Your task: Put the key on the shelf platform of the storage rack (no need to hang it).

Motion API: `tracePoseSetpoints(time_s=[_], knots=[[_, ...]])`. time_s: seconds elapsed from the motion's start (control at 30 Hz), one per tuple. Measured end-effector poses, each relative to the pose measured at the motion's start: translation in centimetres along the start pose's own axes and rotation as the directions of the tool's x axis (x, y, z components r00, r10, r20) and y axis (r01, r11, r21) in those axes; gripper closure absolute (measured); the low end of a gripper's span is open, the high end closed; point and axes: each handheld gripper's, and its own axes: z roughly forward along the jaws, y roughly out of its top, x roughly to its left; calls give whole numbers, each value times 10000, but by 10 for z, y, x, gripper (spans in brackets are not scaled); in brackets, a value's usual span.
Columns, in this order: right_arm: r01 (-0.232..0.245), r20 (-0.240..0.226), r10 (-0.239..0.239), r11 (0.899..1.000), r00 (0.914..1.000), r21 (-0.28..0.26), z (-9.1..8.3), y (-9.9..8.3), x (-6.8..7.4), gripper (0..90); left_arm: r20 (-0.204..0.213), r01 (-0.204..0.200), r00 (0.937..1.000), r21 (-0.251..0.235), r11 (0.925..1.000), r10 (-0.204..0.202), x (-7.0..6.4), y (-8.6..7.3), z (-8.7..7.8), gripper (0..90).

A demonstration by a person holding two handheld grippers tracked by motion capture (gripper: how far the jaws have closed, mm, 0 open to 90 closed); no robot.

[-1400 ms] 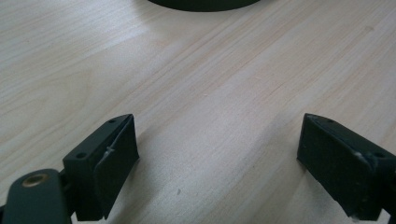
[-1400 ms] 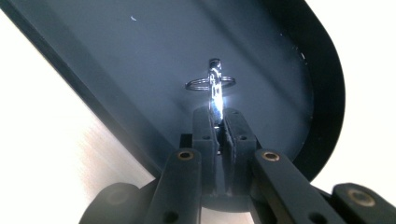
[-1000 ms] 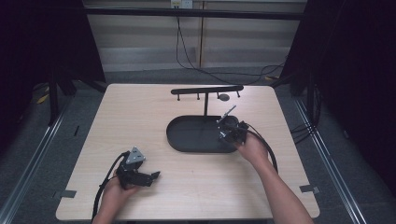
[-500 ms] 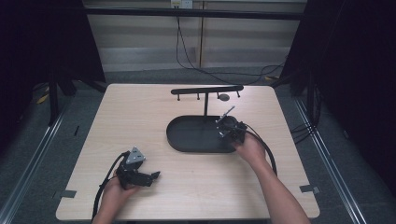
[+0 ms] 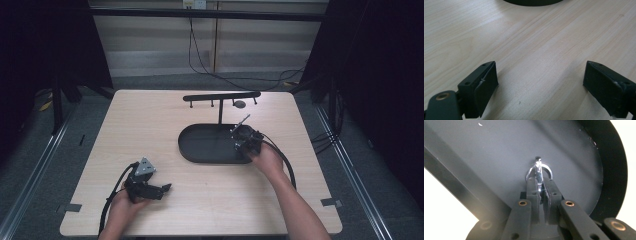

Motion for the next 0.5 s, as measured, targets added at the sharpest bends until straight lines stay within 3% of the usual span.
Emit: tracePoseSetpoints(time_s=[0.5], knots=[[-145, 45, 145, 9999, 9999, 61, 2, 0, -2, 771, -1, 7, 10000, -2, 10000, -7, 0, 0, 0, 119]])
